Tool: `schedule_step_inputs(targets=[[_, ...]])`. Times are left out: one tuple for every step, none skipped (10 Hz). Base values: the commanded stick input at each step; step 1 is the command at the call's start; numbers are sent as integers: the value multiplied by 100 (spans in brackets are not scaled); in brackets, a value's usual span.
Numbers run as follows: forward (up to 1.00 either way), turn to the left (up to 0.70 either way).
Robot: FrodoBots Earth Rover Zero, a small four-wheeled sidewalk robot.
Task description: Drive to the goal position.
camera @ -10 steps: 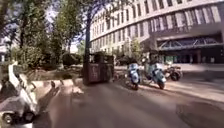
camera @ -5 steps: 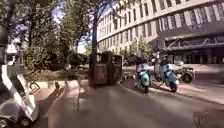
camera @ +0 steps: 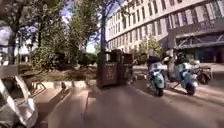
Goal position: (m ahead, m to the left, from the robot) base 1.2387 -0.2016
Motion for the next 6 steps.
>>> schedule_step_inputs(targets=[[45,0],[45,0],[45,0],[45,0],[45,0],[45,0]])
